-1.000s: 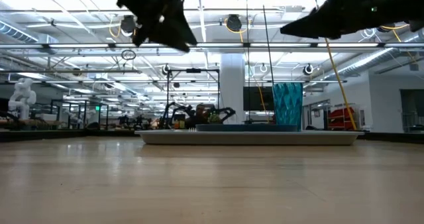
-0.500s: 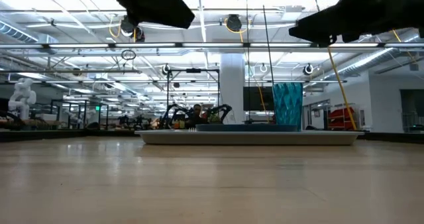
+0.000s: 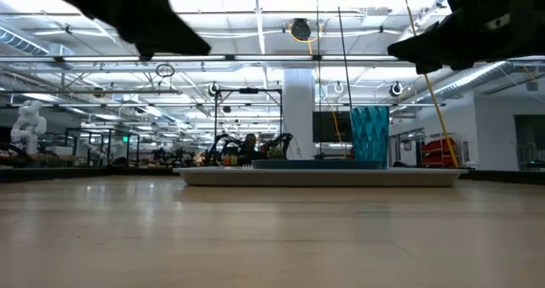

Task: Pick and place plate/cup/fork/spoon on tray
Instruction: Return to Home Position

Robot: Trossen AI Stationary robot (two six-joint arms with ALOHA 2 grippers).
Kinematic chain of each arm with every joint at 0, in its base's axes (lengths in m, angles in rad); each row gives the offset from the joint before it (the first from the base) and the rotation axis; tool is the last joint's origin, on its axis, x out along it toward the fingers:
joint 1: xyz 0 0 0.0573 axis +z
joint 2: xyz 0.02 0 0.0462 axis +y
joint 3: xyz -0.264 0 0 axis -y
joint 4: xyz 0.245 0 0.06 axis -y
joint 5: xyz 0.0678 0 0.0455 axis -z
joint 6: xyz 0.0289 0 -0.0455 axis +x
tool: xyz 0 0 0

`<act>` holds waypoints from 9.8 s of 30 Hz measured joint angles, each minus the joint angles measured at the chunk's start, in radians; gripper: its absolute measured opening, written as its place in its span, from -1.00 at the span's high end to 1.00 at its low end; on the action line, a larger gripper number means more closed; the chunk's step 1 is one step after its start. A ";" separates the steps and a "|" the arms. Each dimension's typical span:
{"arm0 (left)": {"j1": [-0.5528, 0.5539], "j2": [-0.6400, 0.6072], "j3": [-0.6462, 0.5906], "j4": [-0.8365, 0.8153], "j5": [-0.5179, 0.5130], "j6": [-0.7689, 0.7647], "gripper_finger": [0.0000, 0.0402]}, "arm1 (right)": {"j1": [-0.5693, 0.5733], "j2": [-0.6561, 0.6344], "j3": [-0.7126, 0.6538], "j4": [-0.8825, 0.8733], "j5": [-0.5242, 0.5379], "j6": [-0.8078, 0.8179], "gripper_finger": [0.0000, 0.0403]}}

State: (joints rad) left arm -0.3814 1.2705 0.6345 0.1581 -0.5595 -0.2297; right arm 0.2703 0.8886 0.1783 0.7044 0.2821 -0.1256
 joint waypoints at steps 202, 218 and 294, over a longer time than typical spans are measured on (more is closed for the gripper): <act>0.462 -1.268 -0.624 -0.125 0.664 0.430 0.98 | -0.297 -0.885 -0.163 -0.671 -0.306 0.141 1.00; 0.462 -1.263 -0.624 -0.135 0.638 0.433 0.85 | -0.297 -0.885 -0.163 -0.671 -0.306 0.141 1.00; 0.462 -1.263 -0.624 -0.135 0.639 0.431 0.84 | -0.296 -0.885 -0.163 -0.671 -0.306 0.140 1.00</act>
State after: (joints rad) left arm 0.0803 0.0071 0.0105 0.0231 0.0792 0.2016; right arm -0.0262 0.0032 0.0151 0.0334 -0.0242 0.0147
